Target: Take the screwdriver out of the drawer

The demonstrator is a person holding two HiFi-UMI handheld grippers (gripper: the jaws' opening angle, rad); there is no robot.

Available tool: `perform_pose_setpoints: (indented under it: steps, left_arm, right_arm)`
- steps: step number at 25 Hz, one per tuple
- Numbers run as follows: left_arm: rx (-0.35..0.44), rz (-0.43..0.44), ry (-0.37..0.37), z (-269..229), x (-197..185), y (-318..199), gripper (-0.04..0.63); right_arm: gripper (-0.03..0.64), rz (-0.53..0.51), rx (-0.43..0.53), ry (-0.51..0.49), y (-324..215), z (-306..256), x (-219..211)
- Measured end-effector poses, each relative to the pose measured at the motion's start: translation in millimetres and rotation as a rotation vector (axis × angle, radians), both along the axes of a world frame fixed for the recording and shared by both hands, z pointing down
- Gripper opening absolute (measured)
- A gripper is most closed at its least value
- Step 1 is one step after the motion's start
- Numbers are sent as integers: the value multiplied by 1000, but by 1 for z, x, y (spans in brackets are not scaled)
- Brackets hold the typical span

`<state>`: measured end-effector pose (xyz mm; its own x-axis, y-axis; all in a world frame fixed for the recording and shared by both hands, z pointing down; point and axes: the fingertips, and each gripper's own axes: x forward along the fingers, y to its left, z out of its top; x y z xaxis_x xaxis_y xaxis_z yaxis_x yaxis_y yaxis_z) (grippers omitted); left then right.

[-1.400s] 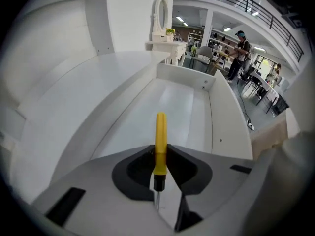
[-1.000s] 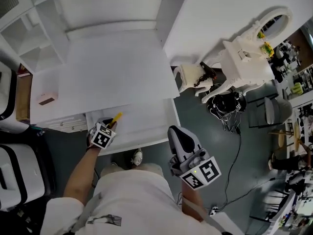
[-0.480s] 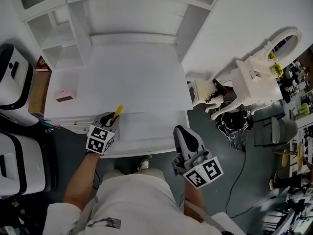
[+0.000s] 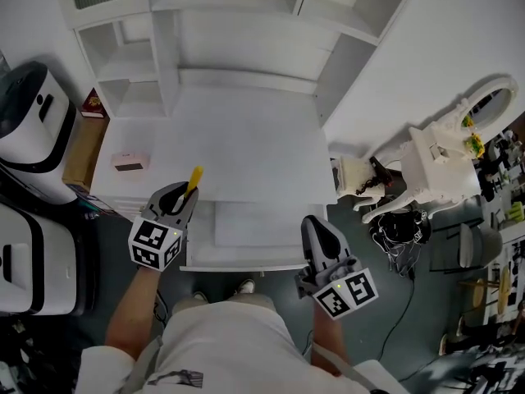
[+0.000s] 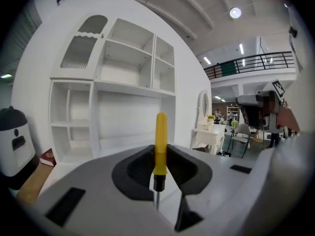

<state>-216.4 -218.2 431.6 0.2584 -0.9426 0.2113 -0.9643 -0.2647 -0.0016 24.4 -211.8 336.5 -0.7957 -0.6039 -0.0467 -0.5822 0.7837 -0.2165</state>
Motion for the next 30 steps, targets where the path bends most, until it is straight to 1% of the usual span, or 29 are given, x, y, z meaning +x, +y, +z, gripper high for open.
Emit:
perform_pose_setpoints:
  steps: [6, 12, 18, 24, 30]
  left_arm:
    - [143, -49, 27, -59, -20, 16, 79]
    - [262, -86, 23, -113, -32, 37, 79]
    - [338, -143, 10, -153, -43, 66, 80]
    - [426, -237, 11, -185, -71, 107, 79]
    - [483, -333, 9, -203, -100, 150, 78]
  right_arm:
    - [9, -25, 13, 11, -6, -6, -13]
    - [9, -49, 34, 7, -14, -14, -24]
    - [9, -71, 41, 19, -22, -17, -32]
    - [9, -83, 70, 22, -24, -25, -46]
    - [9, -53, 92, 28, -22, -33, -41]
